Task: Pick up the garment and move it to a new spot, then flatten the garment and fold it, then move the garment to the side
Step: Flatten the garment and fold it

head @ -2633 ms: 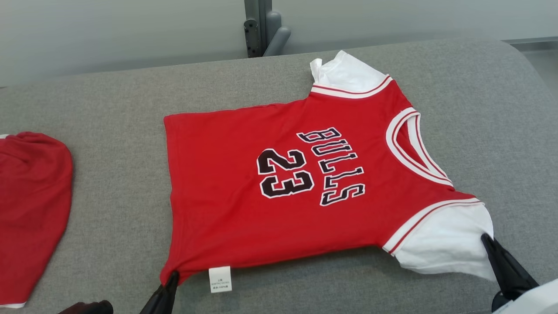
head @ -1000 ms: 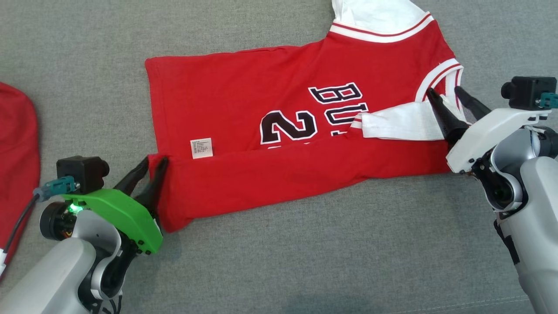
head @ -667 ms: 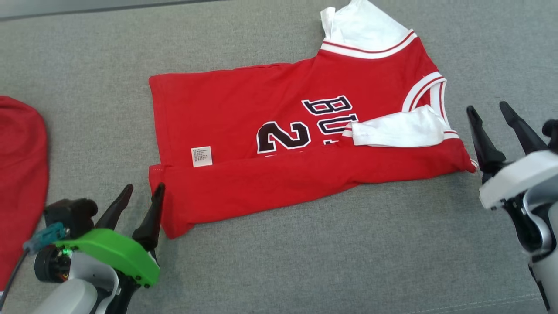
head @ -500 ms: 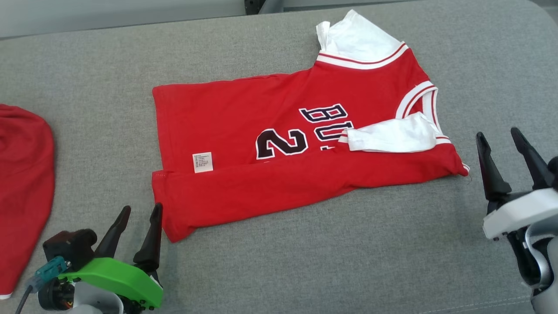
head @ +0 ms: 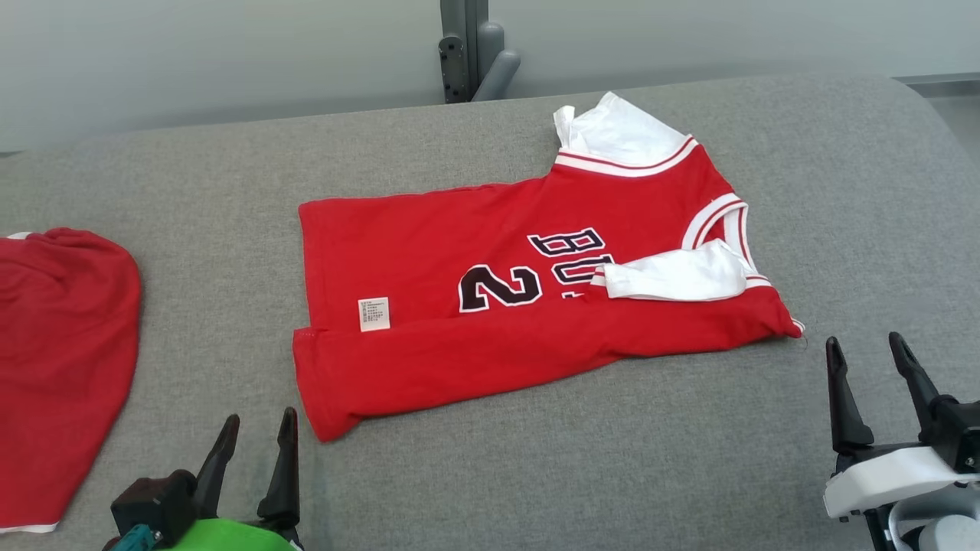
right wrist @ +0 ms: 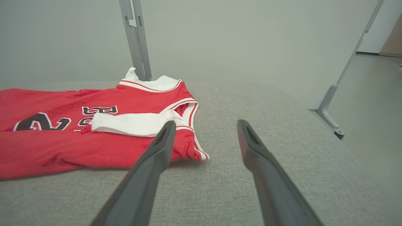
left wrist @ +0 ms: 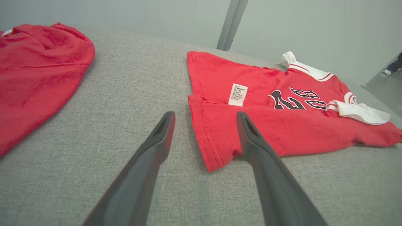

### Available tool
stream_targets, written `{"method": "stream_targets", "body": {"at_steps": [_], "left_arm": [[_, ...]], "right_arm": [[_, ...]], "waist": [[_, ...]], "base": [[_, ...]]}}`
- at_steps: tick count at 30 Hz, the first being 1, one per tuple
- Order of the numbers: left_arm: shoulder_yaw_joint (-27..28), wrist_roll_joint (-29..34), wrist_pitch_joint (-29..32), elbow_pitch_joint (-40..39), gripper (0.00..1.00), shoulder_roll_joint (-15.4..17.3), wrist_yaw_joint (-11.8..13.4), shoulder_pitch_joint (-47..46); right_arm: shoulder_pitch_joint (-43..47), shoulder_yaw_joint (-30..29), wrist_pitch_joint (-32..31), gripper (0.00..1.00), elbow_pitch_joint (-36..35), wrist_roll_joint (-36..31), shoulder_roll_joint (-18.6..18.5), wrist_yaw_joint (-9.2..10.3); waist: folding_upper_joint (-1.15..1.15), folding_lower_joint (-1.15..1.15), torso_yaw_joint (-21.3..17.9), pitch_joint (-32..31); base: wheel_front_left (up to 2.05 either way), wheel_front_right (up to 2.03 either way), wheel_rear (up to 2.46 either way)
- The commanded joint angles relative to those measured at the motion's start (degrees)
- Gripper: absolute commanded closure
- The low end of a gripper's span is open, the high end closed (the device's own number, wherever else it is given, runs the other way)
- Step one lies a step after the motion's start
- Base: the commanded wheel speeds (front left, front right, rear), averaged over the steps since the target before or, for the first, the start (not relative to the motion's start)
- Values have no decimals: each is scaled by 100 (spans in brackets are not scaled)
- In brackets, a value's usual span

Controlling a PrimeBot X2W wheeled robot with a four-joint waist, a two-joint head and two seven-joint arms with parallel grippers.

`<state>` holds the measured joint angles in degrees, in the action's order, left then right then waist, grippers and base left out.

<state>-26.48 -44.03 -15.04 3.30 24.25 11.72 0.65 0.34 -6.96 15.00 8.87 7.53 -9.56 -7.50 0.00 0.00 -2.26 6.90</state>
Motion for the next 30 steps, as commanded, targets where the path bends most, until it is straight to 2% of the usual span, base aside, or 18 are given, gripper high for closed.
{"method": "stream_targets", "body": {"at_steps": [1, 5, 10, 19, 22, 30], "left_arm": [[76, 103, -15, 82, 0, -50, -84, 86], [263, 317, -16, 453, 0, -284, -391, 35], [188, 280, 56, 875, 0, -441, -687, -423], [-7, 221, 518, 1733, 0, -639, -964, -1439], [-67, 150, 584, 1891, 0, -680, -1077, -1516], [-185, -107, 866, 1959, 0, -717, -1371, -1441]], "right_arm": [[73, -10, 17, 0, 43, -75, 20, 3], [-45, -19, 16, 0, 217, -128, 57, 3], [-428, 17, 17, 0, 639, -65, -77, 3], [-1808, 395, -143, 0, 2090, -77, -350, 3], [-2045, 567, -194, 0, 2541, -51, -389, 3], [-2324, 994, -388, 0, 3207, 247, -501, 3]], "waist": [[0, 0, 65, -135], [0, 0, 104, -144], [0, 0, 149, 116], [0, 0, 212, 814], [0, 0, 240, 863], [0, 0, 288, 864]], "base": [[0, 0, 0], [0, 0, 0], [0, 0, 0], [0, 0, 0], [0, 0, 0], [0, 0, 0]]}}
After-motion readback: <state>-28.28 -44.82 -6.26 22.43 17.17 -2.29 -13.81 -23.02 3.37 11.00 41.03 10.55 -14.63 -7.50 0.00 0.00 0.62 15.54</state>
